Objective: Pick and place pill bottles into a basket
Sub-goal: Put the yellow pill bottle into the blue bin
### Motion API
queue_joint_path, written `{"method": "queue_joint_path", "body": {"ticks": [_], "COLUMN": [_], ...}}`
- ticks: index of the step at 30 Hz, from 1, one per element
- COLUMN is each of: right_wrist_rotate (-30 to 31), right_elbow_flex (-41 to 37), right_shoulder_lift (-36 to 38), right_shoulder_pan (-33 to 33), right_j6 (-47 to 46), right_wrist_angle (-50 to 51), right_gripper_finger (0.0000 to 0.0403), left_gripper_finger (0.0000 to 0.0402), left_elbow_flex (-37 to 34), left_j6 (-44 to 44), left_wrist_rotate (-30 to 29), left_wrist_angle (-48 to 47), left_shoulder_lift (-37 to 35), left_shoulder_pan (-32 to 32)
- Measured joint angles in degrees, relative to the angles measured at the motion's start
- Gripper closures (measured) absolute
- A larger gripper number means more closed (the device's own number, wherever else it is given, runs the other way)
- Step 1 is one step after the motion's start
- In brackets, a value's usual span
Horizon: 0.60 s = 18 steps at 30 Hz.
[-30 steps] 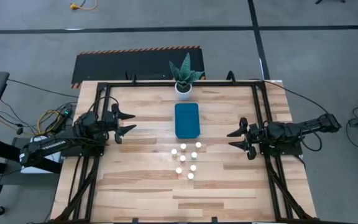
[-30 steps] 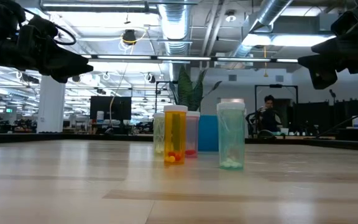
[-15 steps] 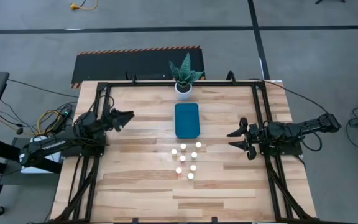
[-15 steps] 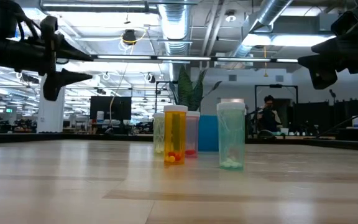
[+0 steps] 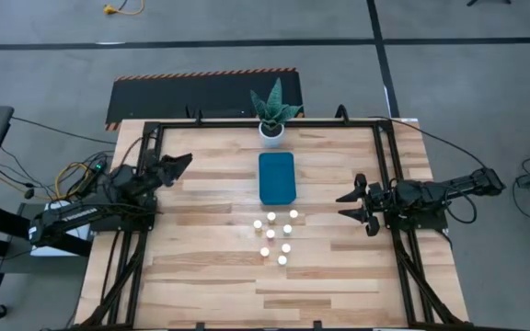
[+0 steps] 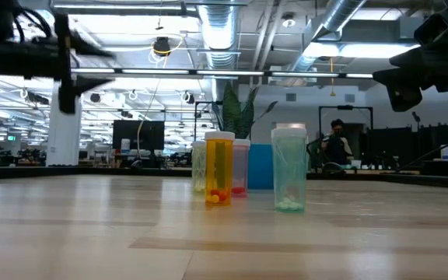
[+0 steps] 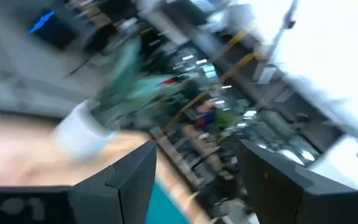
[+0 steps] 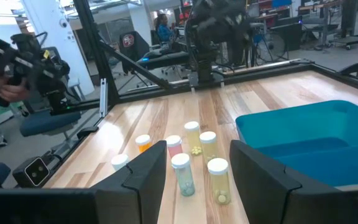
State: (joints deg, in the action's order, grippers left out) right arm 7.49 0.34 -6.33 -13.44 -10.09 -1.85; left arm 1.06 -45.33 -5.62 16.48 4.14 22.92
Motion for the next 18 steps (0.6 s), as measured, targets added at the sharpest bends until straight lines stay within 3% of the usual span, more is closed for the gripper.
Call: {"method": "queue_joint_path", "body": {"ticks": [3,8,12,18], "right_wrist_rotate": [0.02,0.01,0.0,-0.01], "right_elbow_flex": [0.01,0.0,0.01,0.0], "right_shoulder_lift": [-0.01,0.0,-0.02,-0.02], "right_shoulder_pan": [-0.02,-0.01,0.0,0.0], "right_j6": [0.0,0.0,0.0,0.0], "right_wrist_angle": [0.0,0.0,-0.01,-0.02], "right_gripper_finger": [0.0233,0.0234,0.0232,0.0234], "left_gripper_finger": [0.0189,0.0189,0.0189,0.0189], "left_elbow_flex": [2.67,12.8,23.09,35.07], "left_j6": [4.37,12.68,19.92,27.83], "left_wrist_rotate": [2.0,3.71,6.58,15.7], "left_wrist_angle": [0.62,-8.68,-16.04,-27.95], "left_shoulder_lift": [0.19,6.05,15.65,31.5], "left_shoulder_pan": [-0.02,-0.02,-0.02,-0.11]}}
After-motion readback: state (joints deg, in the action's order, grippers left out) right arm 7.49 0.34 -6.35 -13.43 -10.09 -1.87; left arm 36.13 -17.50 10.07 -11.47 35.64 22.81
